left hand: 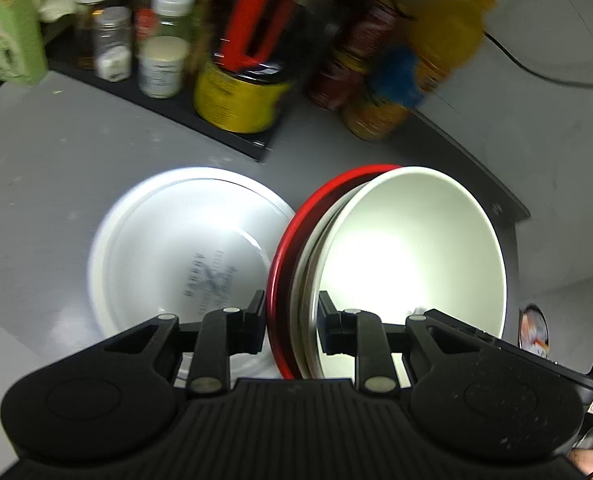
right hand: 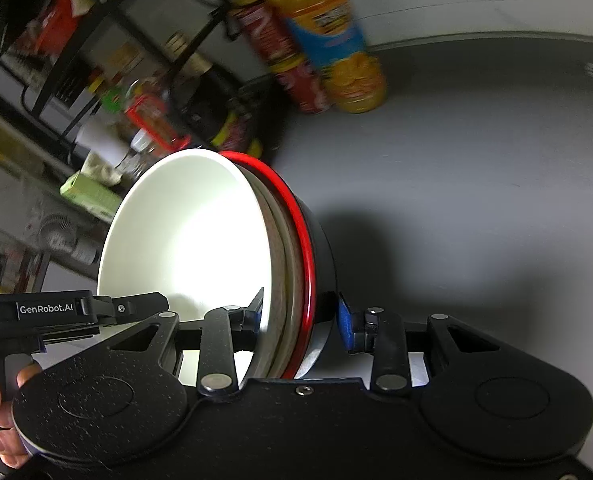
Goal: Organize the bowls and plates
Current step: 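Lift the nested bowls and lower them onto the plate stack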
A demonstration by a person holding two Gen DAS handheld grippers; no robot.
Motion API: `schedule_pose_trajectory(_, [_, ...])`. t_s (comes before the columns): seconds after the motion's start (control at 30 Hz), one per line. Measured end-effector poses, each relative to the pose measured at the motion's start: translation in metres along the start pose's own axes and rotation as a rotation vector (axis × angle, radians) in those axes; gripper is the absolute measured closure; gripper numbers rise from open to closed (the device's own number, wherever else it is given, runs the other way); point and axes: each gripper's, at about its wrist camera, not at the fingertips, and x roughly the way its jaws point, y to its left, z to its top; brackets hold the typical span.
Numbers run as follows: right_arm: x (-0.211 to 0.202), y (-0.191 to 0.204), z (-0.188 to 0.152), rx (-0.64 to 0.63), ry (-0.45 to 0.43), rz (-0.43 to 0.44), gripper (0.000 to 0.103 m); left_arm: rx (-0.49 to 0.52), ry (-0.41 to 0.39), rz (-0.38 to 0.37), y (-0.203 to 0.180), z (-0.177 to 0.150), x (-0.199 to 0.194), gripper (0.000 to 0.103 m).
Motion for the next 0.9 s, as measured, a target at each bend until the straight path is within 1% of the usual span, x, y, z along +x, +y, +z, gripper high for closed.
schedule_pose_trajectory(0.3, [0.043, 0.052, 0.015, -0.109, 0.076, 0.031, 0.07, -0.129, -0.035, 0.03, 0.063, 0.009, -0.007, 0.079])
schedule_pose_trajectory(0.5, [0.071, 0.07, 0.018, -0.144, 0.126, 0.038, 0.07, -0.185, -0.033, 0.045, 0.096, 0.015, 0.002, 0.079])
schedule_pose_trajectory(0.73, [0.09, 0.07, 0.016, -0.136, 0.17, 0.028, 0.07, -0.214, 0.0, 0.057, 0.113, 0.015, 0.015, 0.079])
schedule_pose_trajectory(0.9, [0.092, 0.066, 0.018, -0.116, 0.188, 0.02, 0.07, -0.192, 0.002, 0.05, 0.111, 0.019, 0.017, 0.079])
